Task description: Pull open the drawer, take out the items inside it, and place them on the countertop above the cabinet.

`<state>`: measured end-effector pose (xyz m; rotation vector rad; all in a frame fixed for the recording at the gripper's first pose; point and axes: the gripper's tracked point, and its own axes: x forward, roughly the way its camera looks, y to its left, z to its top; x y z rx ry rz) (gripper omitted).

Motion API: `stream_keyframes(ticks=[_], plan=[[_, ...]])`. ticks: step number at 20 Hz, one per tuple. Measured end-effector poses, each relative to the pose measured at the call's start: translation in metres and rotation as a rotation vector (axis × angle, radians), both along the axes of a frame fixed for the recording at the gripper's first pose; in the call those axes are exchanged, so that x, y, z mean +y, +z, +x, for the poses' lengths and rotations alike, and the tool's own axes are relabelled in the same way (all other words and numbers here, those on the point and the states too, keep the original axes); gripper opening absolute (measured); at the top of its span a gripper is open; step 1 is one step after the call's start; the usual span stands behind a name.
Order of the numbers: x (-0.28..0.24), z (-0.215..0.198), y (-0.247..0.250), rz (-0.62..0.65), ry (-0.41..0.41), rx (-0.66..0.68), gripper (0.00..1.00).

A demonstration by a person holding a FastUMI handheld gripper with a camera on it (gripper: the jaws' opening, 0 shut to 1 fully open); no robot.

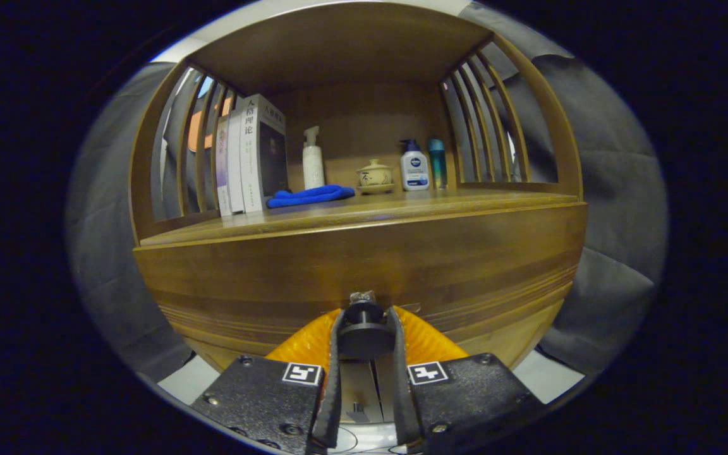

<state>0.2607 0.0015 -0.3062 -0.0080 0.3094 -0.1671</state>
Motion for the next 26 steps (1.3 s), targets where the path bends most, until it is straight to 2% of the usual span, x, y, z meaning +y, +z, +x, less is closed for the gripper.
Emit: stream_keyframes(ticks=[5,17,26], plan=[[0.003,-0.026,0.001,-0.002,0.012,0.010,0.32],[0.004,-0.120,-0.003,-0.033,0.028,0.046,0.32],[0.006,-0.170,-0.004,-0.018,0.048,0.074,0.32]])
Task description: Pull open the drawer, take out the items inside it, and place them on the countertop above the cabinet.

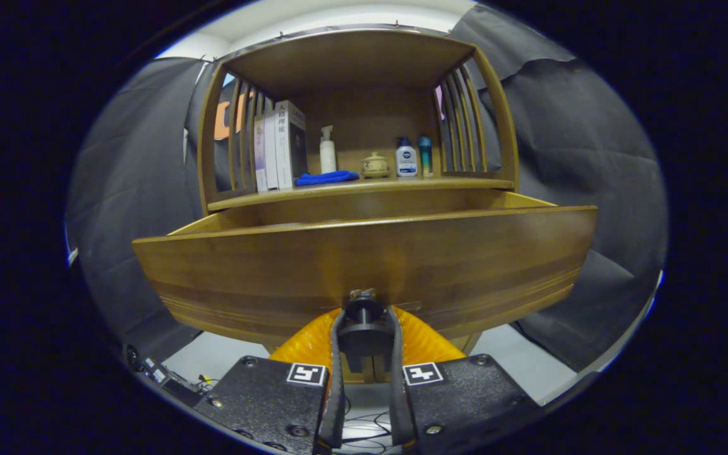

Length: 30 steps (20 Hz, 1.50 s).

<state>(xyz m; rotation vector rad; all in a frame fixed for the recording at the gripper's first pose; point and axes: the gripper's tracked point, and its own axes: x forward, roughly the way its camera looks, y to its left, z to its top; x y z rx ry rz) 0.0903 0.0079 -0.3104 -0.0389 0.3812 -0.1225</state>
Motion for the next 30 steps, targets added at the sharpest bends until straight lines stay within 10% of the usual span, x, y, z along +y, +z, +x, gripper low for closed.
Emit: stream_keyframes(ticks=[11,15,20,30], plan=[[0.005,-0.024,-0.004,0.024,0.015,0.094,0.34],[0.008,-0.035,0.000,0.039,0.025,0.171,0.52],[0.027,-0.047,0.040,-0.015,0.144,0.195,0.99],[0.057,-0.008,0.124,0.048,0.293,0.293,0.97]])
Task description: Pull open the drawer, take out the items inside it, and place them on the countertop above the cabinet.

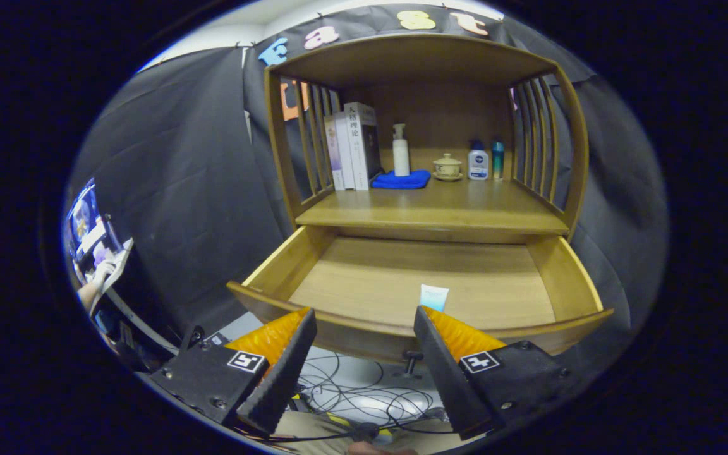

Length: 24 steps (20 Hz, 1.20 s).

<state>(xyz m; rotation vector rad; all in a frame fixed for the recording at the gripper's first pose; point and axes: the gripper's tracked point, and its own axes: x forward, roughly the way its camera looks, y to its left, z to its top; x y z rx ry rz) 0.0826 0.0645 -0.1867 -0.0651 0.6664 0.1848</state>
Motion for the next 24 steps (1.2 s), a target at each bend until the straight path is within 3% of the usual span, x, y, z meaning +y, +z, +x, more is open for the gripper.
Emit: stream_keyframes(ticks=[11,20,24], plan=[[-0.038,0.075,-0.064,-0.087,-0.119,0.447,0.96],[-0.058,0.096,-0.118,-0.051,-0.310,0.734,0.93],[-0.062,0.095,-0.134,-0.088,-0.298,0.826,0.92]])
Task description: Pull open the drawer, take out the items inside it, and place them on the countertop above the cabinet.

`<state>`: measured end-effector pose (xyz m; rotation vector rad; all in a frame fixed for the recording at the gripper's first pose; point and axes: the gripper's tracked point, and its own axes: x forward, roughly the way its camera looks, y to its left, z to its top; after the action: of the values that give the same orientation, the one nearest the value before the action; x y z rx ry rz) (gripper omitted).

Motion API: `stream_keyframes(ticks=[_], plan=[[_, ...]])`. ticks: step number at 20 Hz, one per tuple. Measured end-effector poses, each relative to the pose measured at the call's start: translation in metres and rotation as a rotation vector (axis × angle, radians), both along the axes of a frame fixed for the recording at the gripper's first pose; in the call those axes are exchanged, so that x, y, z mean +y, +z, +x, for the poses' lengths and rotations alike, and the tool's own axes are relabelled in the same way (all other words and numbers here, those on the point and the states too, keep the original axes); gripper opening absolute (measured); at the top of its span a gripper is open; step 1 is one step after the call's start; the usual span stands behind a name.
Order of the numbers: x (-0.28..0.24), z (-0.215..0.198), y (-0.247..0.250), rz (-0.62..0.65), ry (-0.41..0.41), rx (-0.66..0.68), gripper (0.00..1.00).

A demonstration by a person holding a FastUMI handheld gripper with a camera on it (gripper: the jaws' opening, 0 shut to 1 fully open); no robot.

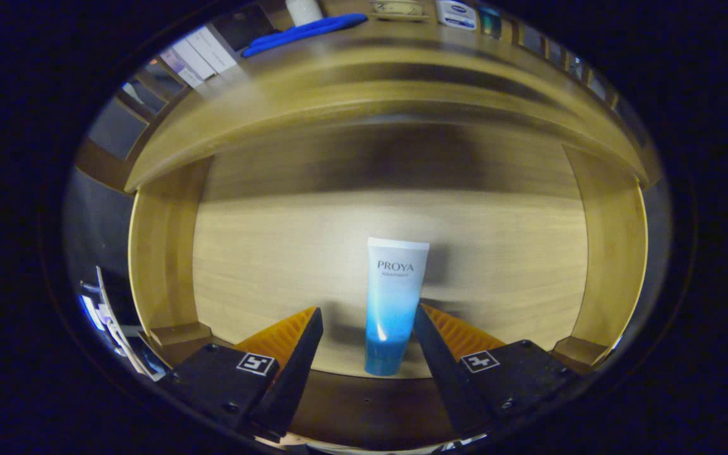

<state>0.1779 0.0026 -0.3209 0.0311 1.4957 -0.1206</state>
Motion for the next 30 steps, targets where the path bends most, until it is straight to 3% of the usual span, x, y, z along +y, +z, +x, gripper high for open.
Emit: stream_keyframes(ticks=[3,8,10,11,12,15,19,30], plan=[[0.000,-0.003,-0.010,-0.005,-0.020,0.048,0.92],[-0.007,-0.005,-0.010,-0.086,0.020,0.069,0.88],[-0.011,0.000,-0.009,-0.132,0.029,0.056,0.78],[-0.010,0.004,-0.008,-0.136,0.041,0.039,0.68],[-0.012,0.006,-0.008,-0.139,0.059,0.023,0.67],[-0.014,0.015,-0.005,-0.141,0.073,-0.009,0.51],[-0.015,0.015,0.006,-0.176,0.050,-0.070,0.43],[0.008,0.020,0.075,-0.156,0.118,-0.199,0.41]])
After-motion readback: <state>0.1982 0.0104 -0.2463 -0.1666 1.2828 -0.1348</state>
